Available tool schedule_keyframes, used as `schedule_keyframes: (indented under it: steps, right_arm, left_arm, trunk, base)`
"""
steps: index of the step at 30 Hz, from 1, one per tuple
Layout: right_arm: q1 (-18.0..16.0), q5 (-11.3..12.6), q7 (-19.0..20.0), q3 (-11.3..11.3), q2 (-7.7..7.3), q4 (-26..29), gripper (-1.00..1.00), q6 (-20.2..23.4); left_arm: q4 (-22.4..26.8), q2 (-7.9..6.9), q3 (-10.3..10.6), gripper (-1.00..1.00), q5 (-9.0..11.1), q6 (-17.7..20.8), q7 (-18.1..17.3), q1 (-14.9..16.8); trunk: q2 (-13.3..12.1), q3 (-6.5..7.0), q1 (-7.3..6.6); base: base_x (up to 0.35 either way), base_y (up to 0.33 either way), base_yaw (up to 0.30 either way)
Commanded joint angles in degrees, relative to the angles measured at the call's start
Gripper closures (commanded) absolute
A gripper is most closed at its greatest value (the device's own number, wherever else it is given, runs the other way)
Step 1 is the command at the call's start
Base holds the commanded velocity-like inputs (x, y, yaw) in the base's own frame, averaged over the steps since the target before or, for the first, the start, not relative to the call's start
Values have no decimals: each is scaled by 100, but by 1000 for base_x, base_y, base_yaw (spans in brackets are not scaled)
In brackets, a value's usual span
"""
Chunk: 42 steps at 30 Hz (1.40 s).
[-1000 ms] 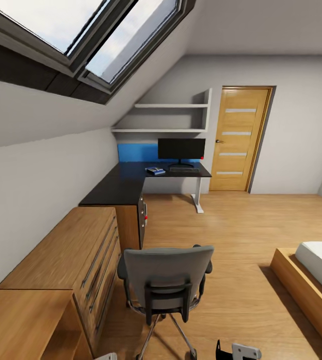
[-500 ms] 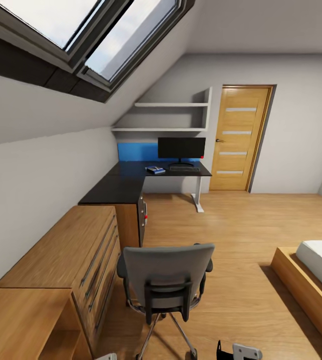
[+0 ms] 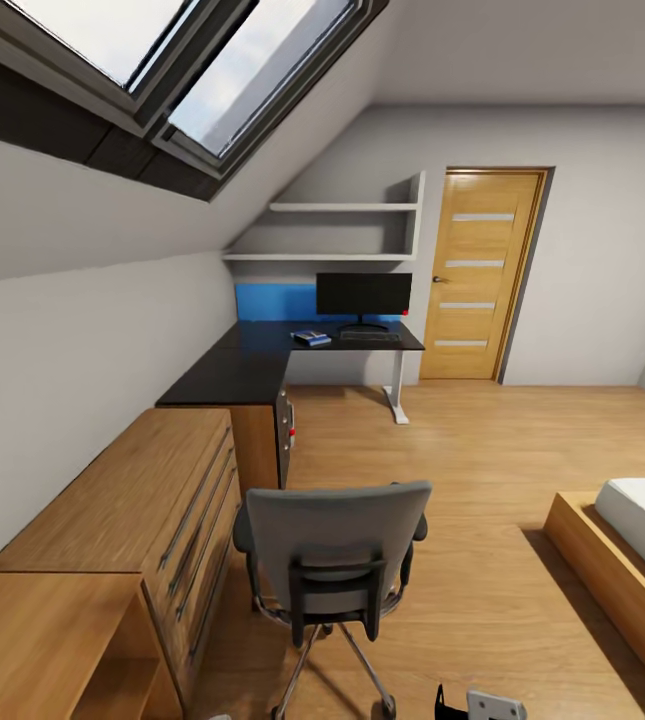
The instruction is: In the bedroom, organize the workspace by keeping the computer under the desk, ensuring the monitor is on the desk, placing the keyboard on the desk next to the monitor, placing the mouse on the desk next to the keyboard, moving the folder from the swivel chair onto the desk next to the mouse, stacking the notebook on top of the folder with the pen on top of the notebook, and positioning the swivel chair next to the desk.
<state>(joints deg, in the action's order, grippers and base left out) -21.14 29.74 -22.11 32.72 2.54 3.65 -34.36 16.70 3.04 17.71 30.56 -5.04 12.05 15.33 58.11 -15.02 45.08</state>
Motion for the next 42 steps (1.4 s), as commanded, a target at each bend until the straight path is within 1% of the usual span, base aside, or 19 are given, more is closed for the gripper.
schedule_keyframes:
  steps: [1, 42]
  right_arm:
    - [-4, 32, -30, 50, 1, -3, -100, -8]
    - [-4, 32, -30, 50, 1, -4, -100, 35]
  left_arm:
    - [-11, -4, 49, -100, 53, -24, 34, 5]
    - [-18, 3, 49, -100, 39, -24, 34, 5]
  trunk:
    - [47, -26, 23]
    - [1691, -762, 924]
  base:
    - [0, 0, 0]
    - [0, 0, 0]
